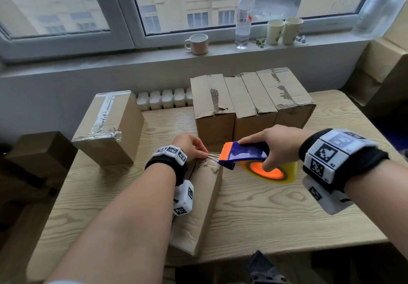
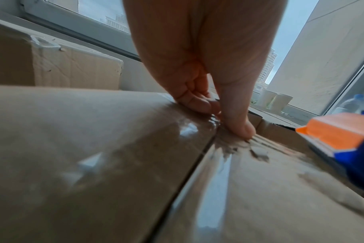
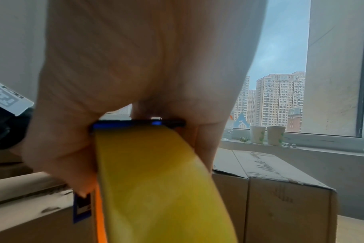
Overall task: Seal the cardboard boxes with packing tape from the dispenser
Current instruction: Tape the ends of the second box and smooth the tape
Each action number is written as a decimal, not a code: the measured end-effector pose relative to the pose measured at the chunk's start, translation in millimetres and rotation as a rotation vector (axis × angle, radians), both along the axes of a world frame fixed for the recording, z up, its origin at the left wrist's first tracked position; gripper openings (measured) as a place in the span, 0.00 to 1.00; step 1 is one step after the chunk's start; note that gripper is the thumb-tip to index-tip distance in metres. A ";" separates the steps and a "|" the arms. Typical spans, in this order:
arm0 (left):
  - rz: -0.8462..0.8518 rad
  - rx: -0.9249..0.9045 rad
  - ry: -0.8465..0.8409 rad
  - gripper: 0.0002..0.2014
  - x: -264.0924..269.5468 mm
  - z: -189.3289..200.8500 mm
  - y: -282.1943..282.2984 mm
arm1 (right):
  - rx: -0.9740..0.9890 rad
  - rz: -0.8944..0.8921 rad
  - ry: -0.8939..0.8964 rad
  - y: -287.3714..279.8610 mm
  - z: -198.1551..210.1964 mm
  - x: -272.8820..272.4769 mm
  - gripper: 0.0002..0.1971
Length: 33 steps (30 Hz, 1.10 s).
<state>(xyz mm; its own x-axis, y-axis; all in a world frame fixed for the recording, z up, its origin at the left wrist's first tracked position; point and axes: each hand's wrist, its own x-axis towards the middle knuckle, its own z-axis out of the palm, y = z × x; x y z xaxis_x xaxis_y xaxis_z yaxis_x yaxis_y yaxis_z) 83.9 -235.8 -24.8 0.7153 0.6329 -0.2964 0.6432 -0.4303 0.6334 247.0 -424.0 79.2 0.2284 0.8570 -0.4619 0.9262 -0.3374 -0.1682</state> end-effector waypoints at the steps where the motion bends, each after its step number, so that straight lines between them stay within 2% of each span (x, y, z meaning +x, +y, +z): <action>1: 0.006 0.000 0.002 0.07 0.2 0.4 -0.3 | 0.003 -0.001 0.002 -2.5 -0.1 2.3 0.41; 10: 0.053 0.026 -0.002 0.06 0.3 5.4 -7.7 | -0.023 0.006 0.008 -21.9 -7.2 15.3 0.42; 15: 0.068 0.030 0.014 0.04 1.7 6.6 -9.8 | -0.069 0.087 -0.065 -7.9 -13.7 4.0 0.43; 19: 0.074 0.036 0.025 0.04 2.9 5.2 -9.9 | -0.083 0.066 -0.072 7.3 -14.8 4.1 0.42; 26: 0.078 0.056 -0.003 0.04 0.8 5.5 -13.5 | -0.003 -0.213 0.226 20.0 -14.7 4.2 0.24; 28: 0.081 0.053 -0.001 0.03 0.3 4.6 -13.5 | -0.024 -0.238 0.279 20.7 -12.8 5.8 0.23; 30: 0.086 0.055 -0.002 0.04 0.3 3.9 -13.3 | -0.062 -0.189 0.218 20.5 -10.8 4.8 0.27; 33: 0.074 0.069 0.011 0.04 1.3 3.5 -11.8 | -0.055 0.045 -0.113 21.5 -3.2 -3.1 0.34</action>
<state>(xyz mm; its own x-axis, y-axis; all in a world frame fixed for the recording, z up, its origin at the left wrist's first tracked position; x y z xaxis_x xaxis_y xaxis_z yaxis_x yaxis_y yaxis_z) 85.2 -247.6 -21.3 0.6627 0.7032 -0.2578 0.6814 -0.4233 0.5971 243.9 -402.5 76.0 0.2432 0.8418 -0.4820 0.9527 -0.3007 -0.0445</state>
